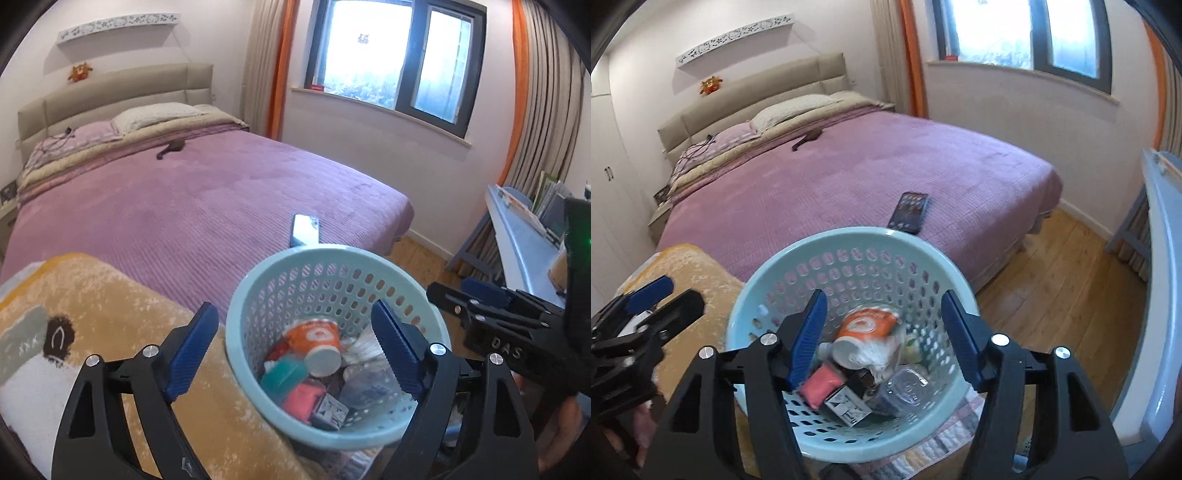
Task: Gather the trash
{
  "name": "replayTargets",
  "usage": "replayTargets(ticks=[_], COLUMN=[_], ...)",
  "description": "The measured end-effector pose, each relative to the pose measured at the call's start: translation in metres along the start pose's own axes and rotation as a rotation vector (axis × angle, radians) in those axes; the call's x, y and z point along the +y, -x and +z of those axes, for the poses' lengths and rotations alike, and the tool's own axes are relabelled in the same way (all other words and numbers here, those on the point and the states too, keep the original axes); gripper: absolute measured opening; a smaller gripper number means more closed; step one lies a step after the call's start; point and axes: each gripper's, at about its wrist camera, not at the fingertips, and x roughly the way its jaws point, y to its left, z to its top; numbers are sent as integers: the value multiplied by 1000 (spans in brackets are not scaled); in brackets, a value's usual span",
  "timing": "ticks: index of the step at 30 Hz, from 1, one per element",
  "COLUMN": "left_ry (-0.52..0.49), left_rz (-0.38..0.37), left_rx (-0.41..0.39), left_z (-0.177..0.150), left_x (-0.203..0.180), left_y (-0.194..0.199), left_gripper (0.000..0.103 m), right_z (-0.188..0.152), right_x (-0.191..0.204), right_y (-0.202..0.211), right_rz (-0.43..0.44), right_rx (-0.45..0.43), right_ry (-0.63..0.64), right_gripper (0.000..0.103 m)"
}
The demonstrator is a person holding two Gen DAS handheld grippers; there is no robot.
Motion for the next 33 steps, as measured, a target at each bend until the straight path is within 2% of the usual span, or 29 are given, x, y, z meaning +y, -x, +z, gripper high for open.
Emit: replayTargets(ticks=[3, 8, 11, 14, 17, 20, 22, 24, 28, 33], left_ry=[7, 45, 69, 88, 120, 142, 164, 184, 174, 161], left_rz=[2, 51, 138, 232, 354, 437, 451, 462, 476, 490], left_rx=[-5, -55, -108, -165, -221, -253, -272, -282, -285, -278], left_z=[-9, -31, -46, -65, -93, -111, -119, -126, -133, -137], left_x=[7, 27, 38, 49, 63, 71, 73, 77, 74, 70], left_y=[15, 58, 90, 123, 151, 165, 168, 168, 162, 162], left_gripper=[83, 84, 84, 87, 88, 88, 88, 88, 89, 96], right_z=[-4, -13, -22, -38, -59, -74, -86, -92, -98, -99], right_x=[1, 20, 37, 56, 76, 91, 105, 111, 106, 100], right_y=[9, 35, 49, 64, 82, 95, 100, 101, 98, 93], right_rz=[42, 63, 85, 98, 62, 61, 25, 13, 22, 3], right_rx=[7, -18, -35, -75, -157, -235, -285, -297, -292, -283], right_ry=[-7, 37, 59, 86, 133, 155, 180, 186, 151, 134], right_gripper=[61, 61, 61, 65, 66, 66, 66, 66, 66, 66])
